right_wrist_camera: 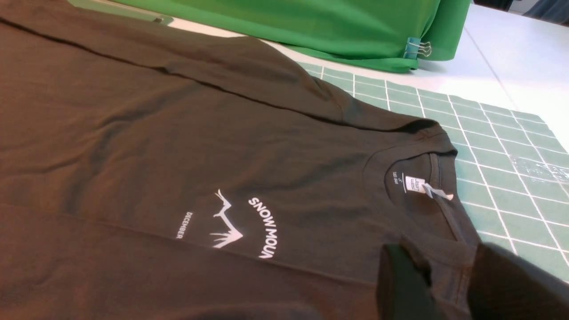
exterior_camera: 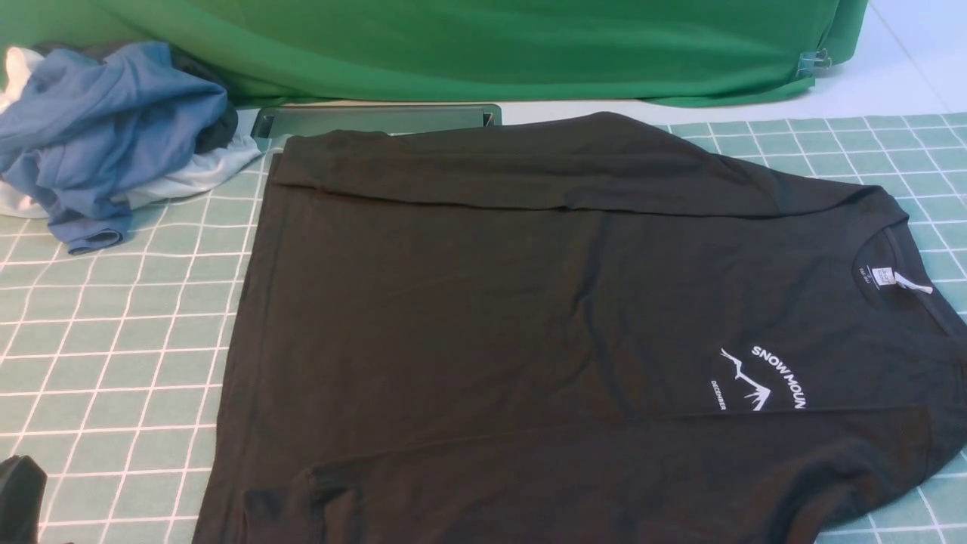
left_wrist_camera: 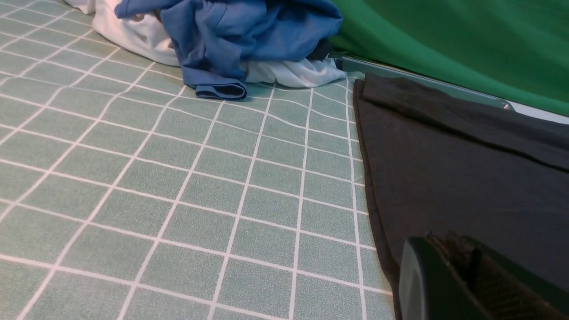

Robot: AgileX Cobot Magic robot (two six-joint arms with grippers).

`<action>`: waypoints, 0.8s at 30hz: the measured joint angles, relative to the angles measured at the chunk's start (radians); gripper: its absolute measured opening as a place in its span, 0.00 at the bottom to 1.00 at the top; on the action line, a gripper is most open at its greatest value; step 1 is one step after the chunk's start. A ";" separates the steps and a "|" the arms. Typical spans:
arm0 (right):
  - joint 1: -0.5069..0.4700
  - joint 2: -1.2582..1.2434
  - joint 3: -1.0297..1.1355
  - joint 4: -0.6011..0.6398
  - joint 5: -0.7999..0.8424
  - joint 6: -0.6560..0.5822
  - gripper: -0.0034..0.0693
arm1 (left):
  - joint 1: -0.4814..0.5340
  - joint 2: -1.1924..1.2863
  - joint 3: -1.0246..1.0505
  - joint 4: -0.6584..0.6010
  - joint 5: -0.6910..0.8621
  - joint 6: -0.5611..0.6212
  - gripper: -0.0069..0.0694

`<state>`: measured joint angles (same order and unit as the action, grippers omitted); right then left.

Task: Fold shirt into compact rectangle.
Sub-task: 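Grasp the left edge of the dark T-shirt lying flat on the table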

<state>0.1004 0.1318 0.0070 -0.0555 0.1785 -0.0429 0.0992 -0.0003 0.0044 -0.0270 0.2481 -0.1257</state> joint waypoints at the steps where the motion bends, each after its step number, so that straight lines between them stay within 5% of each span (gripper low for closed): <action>1: 0.000 0.000 0.000 0.000 0.000 0.000 0.39 | 0.000 0.000 0.000 0.000 0.000 0.000 0.11; 24: 0.000 0.000 0.000 0.000 -0.043 0.000 0.38 | 0.000 0.000 0.000 0.017 0.000 0.001 0.11</action>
<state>0.1004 0.1318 0.0070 -0.0555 0.1357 -0.0429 0.0992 -0.0003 0.0044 -0.0095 0.2481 -0.1247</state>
